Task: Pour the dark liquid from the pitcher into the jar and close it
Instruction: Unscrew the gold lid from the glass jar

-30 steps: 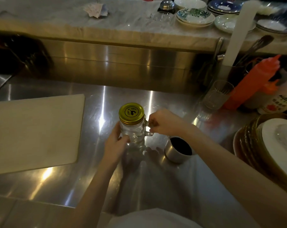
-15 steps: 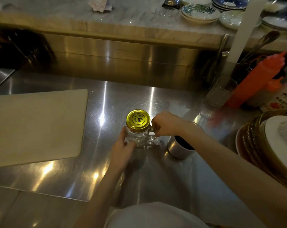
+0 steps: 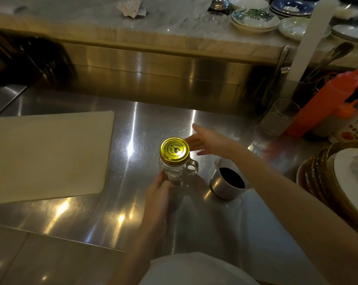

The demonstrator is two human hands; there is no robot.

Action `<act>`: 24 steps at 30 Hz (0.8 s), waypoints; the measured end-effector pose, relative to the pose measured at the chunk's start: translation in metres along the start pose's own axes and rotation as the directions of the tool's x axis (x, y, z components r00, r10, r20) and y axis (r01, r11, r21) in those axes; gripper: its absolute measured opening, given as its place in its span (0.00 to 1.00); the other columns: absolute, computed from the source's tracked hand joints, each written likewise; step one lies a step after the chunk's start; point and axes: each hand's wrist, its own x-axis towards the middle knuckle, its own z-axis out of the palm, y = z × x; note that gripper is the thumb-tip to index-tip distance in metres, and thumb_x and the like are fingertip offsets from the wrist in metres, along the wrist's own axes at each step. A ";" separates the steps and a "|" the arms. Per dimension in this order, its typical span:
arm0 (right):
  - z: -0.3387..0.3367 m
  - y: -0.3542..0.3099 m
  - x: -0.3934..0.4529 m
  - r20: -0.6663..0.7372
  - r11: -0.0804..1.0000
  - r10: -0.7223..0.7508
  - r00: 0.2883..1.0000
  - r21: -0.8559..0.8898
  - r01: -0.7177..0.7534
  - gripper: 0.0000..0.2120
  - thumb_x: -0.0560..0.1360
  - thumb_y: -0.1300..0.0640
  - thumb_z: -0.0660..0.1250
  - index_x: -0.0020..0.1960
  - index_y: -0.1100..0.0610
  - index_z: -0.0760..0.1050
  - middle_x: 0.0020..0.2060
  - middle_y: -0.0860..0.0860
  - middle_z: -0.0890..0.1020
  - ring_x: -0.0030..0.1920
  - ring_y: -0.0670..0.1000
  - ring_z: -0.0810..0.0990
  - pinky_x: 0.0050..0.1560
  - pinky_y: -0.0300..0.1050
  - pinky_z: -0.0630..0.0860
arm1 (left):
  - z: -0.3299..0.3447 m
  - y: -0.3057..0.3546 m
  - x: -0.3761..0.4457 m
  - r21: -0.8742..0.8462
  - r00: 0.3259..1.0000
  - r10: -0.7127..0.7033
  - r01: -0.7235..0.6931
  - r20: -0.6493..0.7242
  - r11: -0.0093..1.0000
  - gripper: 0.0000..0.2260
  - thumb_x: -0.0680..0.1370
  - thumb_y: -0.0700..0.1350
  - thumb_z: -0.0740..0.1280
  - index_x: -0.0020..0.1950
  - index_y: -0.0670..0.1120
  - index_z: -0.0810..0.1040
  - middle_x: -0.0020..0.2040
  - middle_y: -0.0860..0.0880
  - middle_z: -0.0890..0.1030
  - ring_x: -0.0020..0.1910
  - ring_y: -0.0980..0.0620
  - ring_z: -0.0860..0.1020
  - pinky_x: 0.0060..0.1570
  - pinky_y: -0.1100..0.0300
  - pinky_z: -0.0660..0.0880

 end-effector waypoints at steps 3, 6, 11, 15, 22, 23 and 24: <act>0.004 -0.002 0.004 0.103 0.998 0.068 0.992 -0.016 -0.066 0.36 0.78 0.38 0.37 0.67 0.63 0.67 0.65 0.60 0.72 0.66 0.56 0.68 0.65 0.50 0.62 | 0.002 -0.003 0.003 -0.008 1.000 0.012 -0.012 -0.008 1.000 0.16 0.75 0.32 0.56 0.48 0.51 0.77 0.30 0.65 0.81 0.31 0.71 0.77 0.29 0.78 0.70; 0.004 -0.002 0.002 0.102 0.995 0.071 0.992 -0.079 -0.063 0.39 0.77 0.37 0.33 0.68 0.63 0.66 0.66 0.61 0.71 0.67 0.57 0.67 0.66 0.49 0.60 | 0.003 -0.003 0.006 0.000 1.000 -0.002 0.002 0.022 1.000 0.19 0.74 0.31 0.54 0.51 0.53 0.75 0.29 0.67 0.81 0.31 0.72 0.77 0.28 0.78 0.70; -0.003 0.004 -0.005 0.055 0.969 0.062 0.997 -0.241 -0.047 0.42 0.76 0.36 0.32 0.63 0.63 0.71 0.60 0.61 0.77 0.57 0.55 0.76 0.65 0.51 0.60 | -0.008 0.007 0.031 0.044 1.000 -0.002 0.002 -0.005 0.999 0.22 0.71 0.30 0.52 0.43 0.56 0.76 0.32 0.62 0.82 0.38 0.63 0.77 0.36 0.68 0.72; -0.012 0.009 -0.008 0.016 0.947 0.029 0.999 -0.320 -0.023 0.44 0.75 0.34 0.35 0.54 0.66 0.77 0.51 0.64 0.81 0.48 0.57 0.81 0.64 0.52 0.67 | -0.011 0.016 0.053 0.083 1.000 -0.014 0.013 0.014 0.996 0.18 0.75 0.35 0.53 0.41 0.56 0.76 0.46 0.53 0.79 0.51 0.55 0.74 0.48 0.60 0.69; -0.008 -0.002 -0.008 -0.052 0.982 -0.111 0.992 -0.158 0.101 0.34 0.79 0.41 0.34 0.66 0.60 0.68 0.64 0.57 0.73 0.64 0.52 0.70 0.65 0.50 0.60 | -0.001 0.030 0.077 0.054 0.996 -0.077 0.079 -0.053 0.995 0.15 0.75 0.38 0.53 0.39 0.49 0.77 0.52 0.46 0.77 0.58 0.49 0.73 0.64 0.51 0.66; -0.006 -0.003 -0.008 -0.042 0.986 -0.097 0.994 -0.143 0.090 0.35 0.79 0.41 0.34 0.67 0.60 0.67 0.65 0.57 0.73 0.64 0.53 0.70 0.66 0.50 0.60 | 0.001 0.031 0.079 0.054 0.996 -0.076 0.079 -0.052 0.995 0.15 0.76 0.39 0.52 0.39 0.48 0.77 0.53 0.45 0.78 0.58 0.48 0.73 0.65 0.51 0.66; -0.006 -0.004 -0.009 -0.039 0.987 -0.085 0.996 -0.143 0.079 0.35 0.79 0.41 0.33 0.67 0.61 0.67 0.64 0.58 0.73 0.63 0.53 0.70 0.66 0.49 0.60 | 0.003 0.032 0.081 0.053 0.997 -0.066 0.068 -0.043 0.996 0.16 0.77 0.41 0.51 0.41 0.47 0.77 0.54 0.43 0.78 0.58 0.48 0.74 0.65 0.51 0.67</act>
